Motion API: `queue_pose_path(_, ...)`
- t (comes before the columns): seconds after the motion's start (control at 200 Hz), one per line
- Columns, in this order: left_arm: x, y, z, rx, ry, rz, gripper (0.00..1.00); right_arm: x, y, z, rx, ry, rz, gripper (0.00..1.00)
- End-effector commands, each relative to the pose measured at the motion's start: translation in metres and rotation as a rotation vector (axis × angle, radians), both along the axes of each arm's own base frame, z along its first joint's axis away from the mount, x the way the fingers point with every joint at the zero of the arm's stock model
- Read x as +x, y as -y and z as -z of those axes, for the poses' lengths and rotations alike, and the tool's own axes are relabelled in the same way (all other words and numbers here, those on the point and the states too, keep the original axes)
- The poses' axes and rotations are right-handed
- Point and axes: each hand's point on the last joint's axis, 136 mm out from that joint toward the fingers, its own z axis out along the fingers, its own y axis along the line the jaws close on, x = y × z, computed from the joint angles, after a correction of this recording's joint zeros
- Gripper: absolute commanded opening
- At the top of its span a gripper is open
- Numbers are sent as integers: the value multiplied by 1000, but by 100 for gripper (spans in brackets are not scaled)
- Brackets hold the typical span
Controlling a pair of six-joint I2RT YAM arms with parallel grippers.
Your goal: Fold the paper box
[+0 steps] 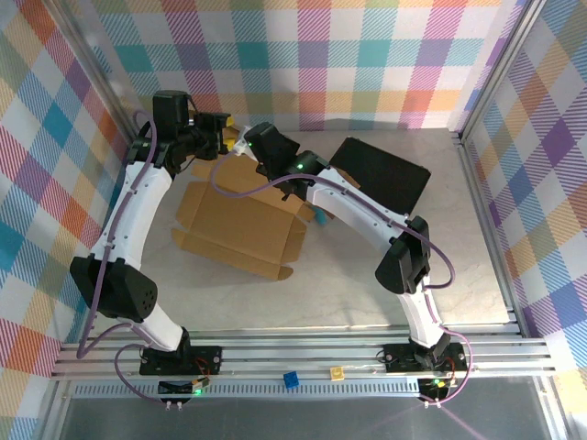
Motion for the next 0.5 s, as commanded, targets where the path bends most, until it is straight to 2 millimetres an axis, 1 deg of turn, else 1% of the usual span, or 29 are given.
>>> queue_pose_path(0.0,4,4,4,53,29,47,47,-9,0,-39,54,80,-12,0)
queue_pose_path(0.05,5,3,2,74,41,52,49,-10,0,-38,44,83,-13,0)
queue_pose_path(0.115,6,3,1,104,54,65,49,-10,0,-38,35,92,-10,0)
queue_pose_path(0.195,3,1,7,145,34,82,43,-10,1,-41,28,107,-5,0)
queue_pose_path(0.355,-2,-2,21,185,8,93,37,-9,2,-47,15,137,4,0)
queue_pose_path(0.415,-3,-4,24,195,5,91,30,-8,1,-48,11,147,5,0)
queue_pose_path(0.455,-4,-5,25,202,3,86,22,-9,1,-48,10,148,5,0)
queue_pose_path(0.495,-4,-6,26,208,5,80,11,-9,2,-49,17,149,8,0)
